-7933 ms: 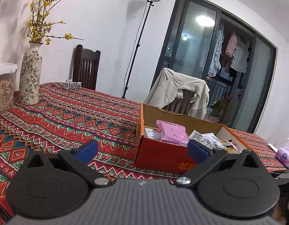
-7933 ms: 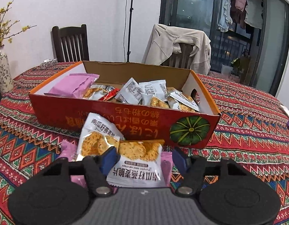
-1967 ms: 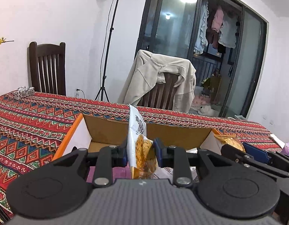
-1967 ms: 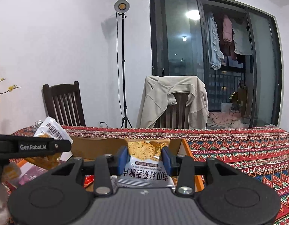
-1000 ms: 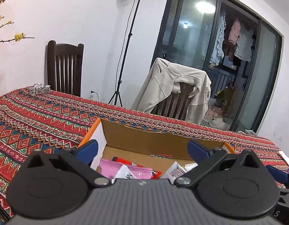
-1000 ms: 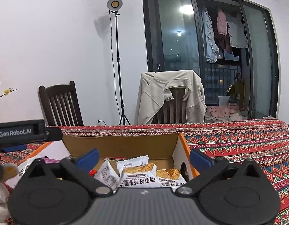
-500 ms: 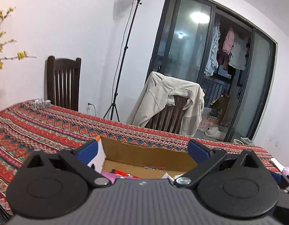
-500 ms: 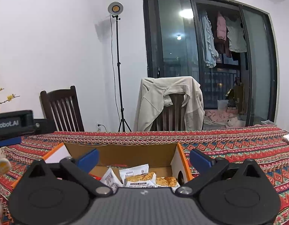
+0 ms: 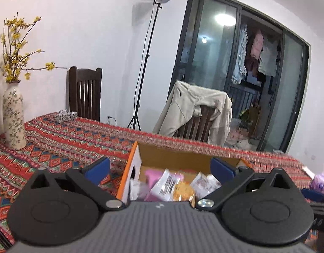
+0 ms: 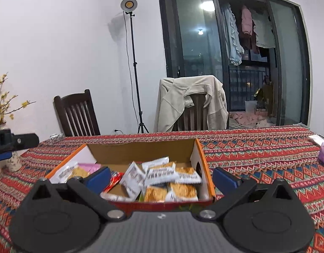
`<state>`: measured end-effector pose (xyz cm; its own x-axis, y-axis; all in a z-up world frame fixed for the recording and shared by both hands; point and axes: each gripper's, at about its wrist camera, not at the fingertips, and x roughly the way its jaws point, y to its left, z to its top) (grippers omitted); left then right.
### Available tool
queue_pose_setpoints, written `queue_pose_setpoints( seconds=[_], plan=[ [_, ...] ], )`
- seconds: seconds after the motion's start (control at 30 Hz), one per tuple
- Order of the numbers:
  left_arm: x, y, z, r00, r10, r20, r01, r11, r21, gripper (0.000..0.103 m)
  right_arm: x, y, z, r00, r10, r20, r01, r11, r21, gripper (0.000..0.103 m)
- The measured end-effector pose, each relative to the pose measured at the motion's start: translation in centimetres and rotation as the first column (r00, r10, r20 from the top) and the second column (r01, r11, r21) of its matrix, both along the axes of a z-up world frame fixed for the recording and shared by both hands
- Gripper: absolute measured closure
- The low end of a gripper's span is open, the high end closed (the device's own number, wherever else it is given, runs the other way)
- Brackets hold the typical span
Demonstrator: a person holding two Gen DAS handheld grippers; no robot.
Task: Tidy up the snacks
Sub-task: 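Move both open grippers back over the pink packets on the table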
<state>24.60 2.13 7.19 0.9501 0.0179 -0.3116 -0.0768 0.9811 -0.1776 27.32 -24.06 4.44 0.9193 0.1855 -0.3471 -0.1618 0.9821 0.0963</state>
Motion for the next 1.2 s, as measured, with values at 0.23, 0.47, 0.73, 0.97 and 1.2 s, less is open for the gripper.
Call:
queue_pose_setpoints(
  seconds=[0.23, 0.47, 0.73, 0.97, 1.2],
  plan=[
    [-3.1, 1.6, -3.4, 0.998, -0.005, -0.055, 0.007, 0.999, 0.046, 0.0, -3.0, -0.7, -1.9, 0.997, 0.039, -0.067, -0.04, 0.999, -0.019, 0.0],
    [-3.8, 4.2, -6.3, 0.997, 0.015, -0.07, -0.014, 1.0, 0.021, 0.0, -4.1, -1.1, -3.7, 0.99, 0.02, -0.139, -0.026, 0.999, -0.044, 0.0],
    [-3.4, 5.0, -7.5, 0.996, 0.015, -0.085, -0.015, 1.0, 0.005, 0.0, -2.9, -1.4, -4.8, 0.979, -0.036, -0.202, 0.028, 0.999, -0.043, 0.0],
    [-3.7, 5.1, -7.5, 0.997, 0.01, -0.076, -0.011, 1.0, -0.012, 0.0, -2.0, -0.3, -5.2, 0.973, -0.042, -0.228, 0.029, 0.998, -0.061, 0.0],
    [-3.7, 5.5, -7.5, 0.997, 0.004, -0.081, -0.006, 0.999, -0.034, 0.0, -1.0, 1.1, -6.1, 0.965, -0.034, -0.261, 0.01, 0.996, -0.093, 0.006]
  ],
)
